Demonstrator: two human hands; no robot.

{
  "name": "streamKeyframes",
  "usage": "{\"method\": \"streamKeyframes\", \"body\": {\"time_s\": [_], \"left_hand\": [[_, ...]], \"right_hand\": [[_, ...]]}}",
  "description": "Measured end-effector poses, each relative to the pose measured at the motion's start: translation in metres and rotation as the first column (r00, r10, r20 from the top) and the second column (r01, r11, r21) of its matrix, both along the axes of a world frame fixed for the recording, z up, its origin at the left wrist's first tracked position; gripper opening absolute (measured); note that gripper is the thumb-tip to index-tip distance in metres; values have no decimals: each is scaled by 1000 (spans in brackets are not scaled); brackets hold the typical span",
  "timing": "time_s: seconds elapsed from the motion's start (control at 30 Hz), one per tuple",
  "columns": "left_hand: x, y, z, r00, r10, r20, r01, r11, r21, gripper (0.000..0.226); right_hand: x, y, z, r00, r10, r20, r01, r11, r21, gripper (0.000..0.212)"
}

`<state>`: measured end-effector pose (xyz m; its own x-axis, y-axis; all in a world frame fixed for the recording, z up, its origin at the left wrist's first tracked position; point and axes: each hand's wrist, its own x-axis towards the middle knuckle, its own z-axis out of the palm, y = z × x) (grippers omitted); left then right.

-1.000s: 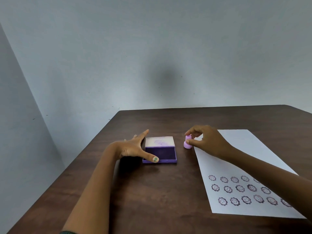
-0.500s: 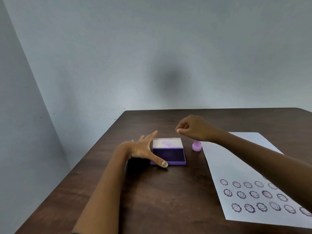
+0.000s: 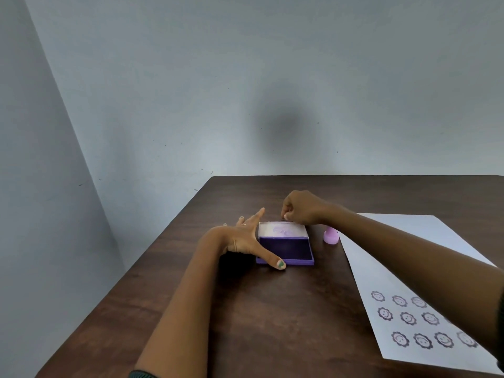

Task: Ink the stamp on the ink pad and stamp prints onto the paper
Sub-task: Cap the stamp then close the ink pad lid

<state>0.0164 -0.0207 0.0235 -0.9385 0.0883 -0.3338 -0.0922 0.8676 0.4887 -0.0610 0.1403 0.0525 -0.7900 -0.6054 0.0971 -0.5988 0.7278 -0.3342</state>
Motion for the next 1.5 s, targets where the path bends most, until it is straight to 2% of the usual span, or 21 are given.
{"method": "streamKeyframes", "body": {"time_s": [0.2, 0.43, 0.7, 0.8, 0.97, 1.2, 1.3, 1.5], "left_hand": [[0, 0, 0, 1000, 3, -1, -3, 1000, 11, 140], [0, 0, 0, 1000, 12, -9, -12, 1000, 11, 141], [0, 0, 0, 995, 100, -17, -99, 993, 64, 153], [-1, 1, 0, 995, 102, -18, -101, 993, 60, 152], [-1, 2, 1, 995, 96, -10, -95, 994, 61, 149], [5, 1, 4, 999, 47, 16, -49, 996, 79, 143], [9, 0, 6, 1000, 9, 9, -11, 979, 202, 131], [13, -3, 10, 998, -60, -33, 67, 960, 272, 69]], "right_hand": [[3, -5, -1, 998, -8, 58, 6, 1000, 28, 18], [5, -3, 7, 999, 4, 48, -5, 999, 36, 21], [17, 12, 25, 992, 39, -123, -44, 998, -37, 13], [30, 19, 28, 979, 62, -192, -77, 995, -69, 11], [57, 29, 21, 971, 90, -221, -117, 987, -111, 4], [92, 34, -1, 934, 82, -346, -122, 988, -93, 3], [99, 35, -12, 897, 91, -432, -131, 989, -64, 8], [101, 36, -23, 848, 105, -520, -146, 988, -38, 12]]}}
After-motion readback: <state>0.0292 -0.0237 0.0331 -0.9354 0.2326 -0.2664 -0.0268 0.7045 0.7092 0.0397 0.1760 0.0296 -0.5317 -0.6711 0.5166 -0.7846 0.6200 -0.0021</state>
